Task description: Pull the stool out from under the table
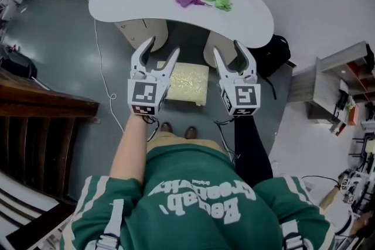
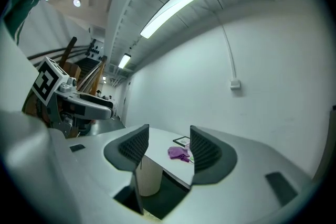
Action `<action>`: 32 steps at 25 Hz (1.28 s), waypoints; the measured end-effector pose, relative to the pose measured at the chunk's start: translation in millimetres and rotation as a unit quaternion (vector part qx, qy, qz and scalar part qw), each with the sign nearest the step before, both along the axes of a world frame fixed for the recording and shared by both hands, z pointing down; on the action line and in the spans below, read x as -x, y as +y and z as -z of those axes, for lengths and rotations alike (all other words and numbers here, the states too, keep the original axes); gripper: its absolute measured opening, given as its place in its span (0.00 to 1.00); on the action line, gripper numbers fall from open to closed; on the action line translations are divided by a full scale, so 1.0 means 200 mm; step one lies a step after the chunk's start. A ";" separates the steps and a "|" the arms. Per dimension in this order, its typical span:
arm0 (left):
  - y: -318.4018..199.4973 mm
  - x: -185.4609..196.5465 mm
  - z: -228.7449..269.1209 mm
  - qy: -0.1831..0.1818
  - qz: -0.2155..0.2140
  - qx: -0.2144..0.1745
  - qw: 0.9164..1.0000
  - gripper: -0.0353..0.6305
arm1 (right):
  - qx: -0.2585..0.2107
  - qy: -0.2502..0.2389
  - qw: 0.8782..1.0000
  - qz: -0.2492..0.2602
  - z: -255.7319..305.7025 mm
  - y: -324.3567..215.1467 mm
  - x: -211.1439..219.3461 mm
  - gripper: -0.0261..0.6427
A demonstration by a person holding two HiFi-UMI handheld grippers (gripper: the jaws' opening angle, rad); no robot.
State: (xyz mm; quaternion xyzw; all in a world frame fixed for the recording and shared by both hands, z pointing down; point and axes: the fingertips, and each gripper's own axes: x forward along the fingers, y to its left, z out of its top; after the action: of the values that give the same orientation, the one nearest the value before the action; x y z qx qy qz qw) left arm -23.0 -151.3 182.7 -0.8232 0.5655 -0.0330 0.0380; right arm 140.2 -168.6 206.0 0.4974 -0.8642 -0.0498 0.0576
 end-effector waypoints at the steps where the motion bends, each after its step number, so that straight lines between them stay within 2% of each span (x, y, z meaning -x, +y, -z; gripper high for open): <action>1: -0.01 0.00 0.03 -0.002 -0.001 -0.005 1.000 0.51 | -0.004 0.002 1.000 0.001 0.03 0.00 -0.01 0.42; 7: -0.01 0.01 0.19 -0.001 0.000 -0.033 0.999 0.51 | -0.017 0.003 1.000 -0.001 0.11 0.01 -0.04 0.42; 14: 0.04 0.01 0.20 -0.012 0.006 -0.042 0.999 0.51 | -0.025 0.000 1.000 0.006 0.14 0.06 -0.02 0.38; 18: 0.08 0.01 0.23 -0.022 0.019 -0.057 0.998 0.32 | -0.033 0.007 0.999 0.012 0.16 0.09 -0.01 0.34; 21: 0.11 0.03 0.26 -0.021 0.034 -0.072 0.997 0.19 | -0.036 0.014 0.999 0.020 0.17 0.11 0.00 0.19; 22: 0.12 0.03 0.27 -0.024 0.037 -0.077 0.996 0.11 | -0.036 0.013 0.999 0.024 0.18 0.12 0.00 0.06; 23: 0.13 0.03 0.27 -0.027 0.037 -0.079 0.996 0.08 | -0.036 0.013 0.999 0.029 0.18 0.14 0.00 0.05; 32: 0.18 0.04 0.28 -0.024 0.040 -0.083 0.995 0.07 | -0.040 0.013 0.998 0.039 0.17 0.21 0.02 0.05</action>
State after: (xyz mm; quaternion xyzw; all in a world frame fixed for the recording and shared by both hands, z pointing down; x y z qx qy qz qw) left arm -30.7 -115.1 127.3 -0.7931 0.5974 -0.0073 0.1187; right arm 135.4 -126.3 171.2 0.4643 -0.8795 -0.0927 0.0470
